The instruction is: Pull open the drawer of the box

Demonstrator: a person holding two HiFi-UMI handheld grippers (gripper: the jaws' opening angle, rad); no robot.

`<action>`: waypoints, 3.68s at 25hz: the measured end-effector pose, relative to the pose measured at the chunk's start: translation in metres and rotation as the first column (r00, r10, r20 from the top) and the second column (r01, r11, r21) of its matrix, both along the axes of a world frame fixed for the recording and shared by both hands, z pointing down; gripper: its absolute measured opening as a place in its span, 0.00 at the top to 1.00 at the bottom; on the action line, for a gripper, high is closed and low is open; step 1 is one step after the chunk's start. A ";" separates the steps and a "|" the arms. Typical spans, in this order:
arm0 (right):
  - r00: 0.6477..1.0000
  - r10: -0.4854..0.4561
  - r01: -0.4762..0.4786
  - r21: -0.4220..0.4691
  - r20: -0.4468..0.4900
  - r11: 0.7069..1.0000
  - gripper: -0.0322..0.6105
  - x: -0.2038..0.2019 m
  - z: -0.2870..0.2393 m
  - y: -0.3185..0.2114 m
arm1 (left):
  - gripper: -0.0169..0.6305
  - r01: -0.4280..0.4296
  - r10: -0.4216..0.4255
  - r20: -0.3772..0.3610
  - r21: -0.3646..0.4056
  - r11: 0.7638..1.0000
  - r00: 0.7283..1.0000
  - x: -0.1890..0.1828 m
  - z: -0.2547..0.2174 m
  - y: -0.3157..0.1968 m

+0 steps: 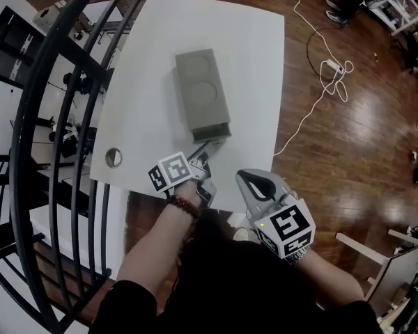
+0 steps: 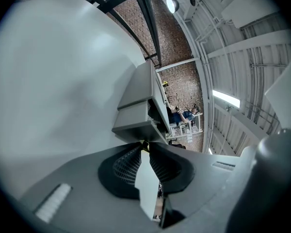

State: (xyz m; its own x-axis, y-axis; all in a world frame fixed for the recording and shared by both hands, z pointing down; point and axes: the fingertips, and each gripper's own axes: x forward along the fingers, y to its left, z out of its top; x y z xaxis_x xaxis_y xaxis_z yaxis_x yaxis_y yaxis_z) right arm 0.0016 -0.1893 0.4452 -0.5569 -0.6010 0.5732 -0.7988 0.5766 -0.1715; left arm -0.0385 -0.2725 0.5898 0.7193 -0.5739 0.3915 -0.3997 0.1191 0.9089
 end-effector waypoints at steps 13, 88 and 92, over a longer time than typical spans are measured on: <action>0.999 -0.035 0.035 0.029 0.006 0.999 0.96 0.007 -0.006 0.024 | 0.87 0.011 -0.011 0.030 -0.003 1.000 0.999 0.005 0.005 0.035; 0.995 -0.098 0.096 0.098 0.013 0.991 0.96 0.033 -0.017 0.127 | 0.86 0.053 -0.051 0.063 -0.022 0.998 0.997 0.016 0.020 0.143; 0.995 -0.099 0.098 0.095 0.012 0.991 0.96 0.034 -0.016 0.127 | 0.86 0.050 -0.048 0.063 -0.018 0.999 0.997 0.016 0.020 0.142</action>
State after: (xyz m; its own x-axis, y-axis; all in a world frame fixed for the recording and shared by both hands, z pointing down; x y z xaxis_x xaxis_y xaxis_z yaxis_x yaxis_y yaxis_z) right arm 0.0352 -0.0620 0.4295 -0.6251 -0.5937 0.5067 -0.7348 0.6666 -0.1255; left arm -0.0225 -0.1302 0.6095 0.6642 -0.5995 0.4465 -0.4488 0.1578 0.8796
